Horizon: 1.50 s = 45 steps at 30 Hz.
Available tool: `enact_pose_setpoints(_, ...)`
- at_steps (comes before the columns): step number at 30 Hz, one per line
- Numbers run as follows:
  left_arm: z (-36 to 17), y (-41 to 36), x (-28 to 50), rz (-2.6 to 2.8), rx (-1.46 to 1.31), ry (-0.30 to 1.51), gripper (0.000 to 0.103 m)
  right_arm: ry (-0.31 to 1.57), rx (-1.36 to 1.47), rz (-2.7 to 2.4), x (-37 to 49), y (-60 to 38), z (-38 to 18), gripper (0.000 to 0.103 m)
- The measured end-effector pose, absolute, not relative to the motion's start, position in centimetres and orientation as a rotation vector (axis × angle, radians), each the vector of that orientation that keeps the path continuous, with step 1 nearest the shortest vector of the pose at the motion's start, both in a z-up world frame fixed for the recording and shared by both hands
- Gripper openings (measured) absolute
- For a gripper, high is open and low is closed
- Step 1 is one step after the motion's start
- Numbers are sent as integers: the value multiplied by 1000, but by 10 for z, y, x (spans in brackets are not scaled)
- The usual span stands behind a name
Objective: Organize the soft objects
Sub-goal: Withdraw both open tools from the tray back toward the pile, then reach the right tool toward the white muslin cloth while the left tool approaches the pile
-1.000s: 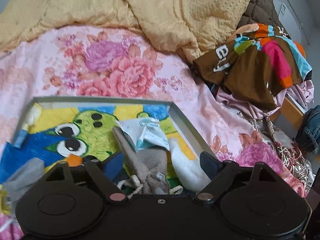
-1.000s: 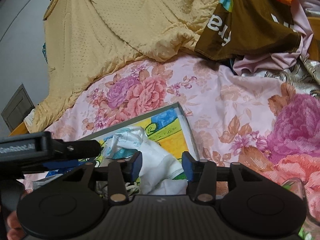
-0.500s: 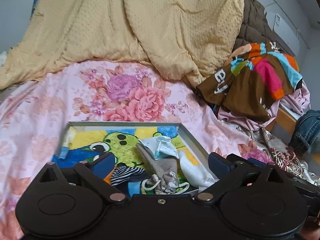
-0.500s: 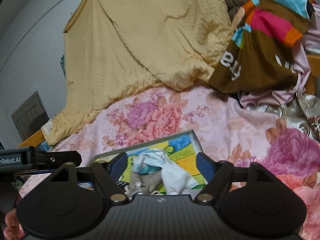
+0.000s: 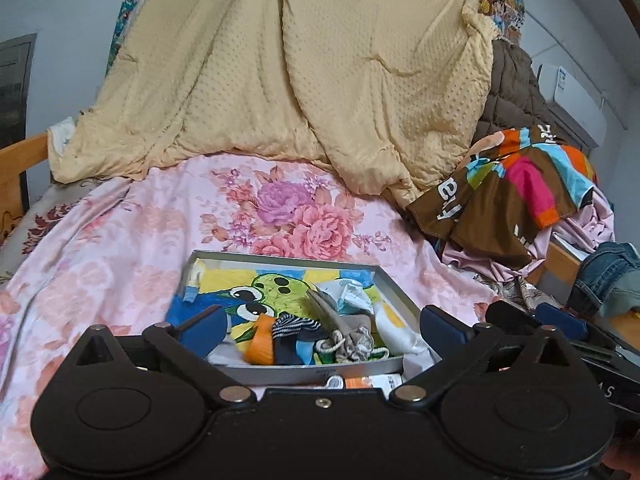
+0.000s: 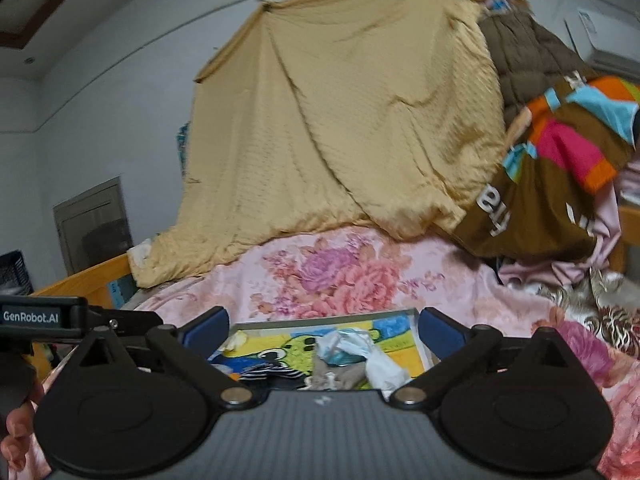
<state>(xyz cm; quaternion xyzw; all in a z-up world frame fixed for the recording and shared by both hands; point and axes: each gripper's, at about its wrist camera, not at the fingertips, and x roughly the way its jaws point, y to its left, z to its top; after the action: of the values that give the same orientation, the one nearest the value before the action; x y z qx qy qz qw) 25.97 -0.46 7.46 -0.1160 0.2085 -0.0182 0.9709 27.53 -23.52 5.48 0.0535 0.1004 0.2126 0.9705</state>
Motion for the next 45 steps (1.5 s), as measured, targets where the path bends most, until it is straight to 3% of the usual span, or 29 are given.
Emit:
enact_pose_setpoints(23,24,27,143,29,-207,388,102,262,-20,461,162,-198,22,103)
enact_pose_setpoints(45,-13,46,111,47,-187,449,102,369,-22,414,134,-192,1,103)
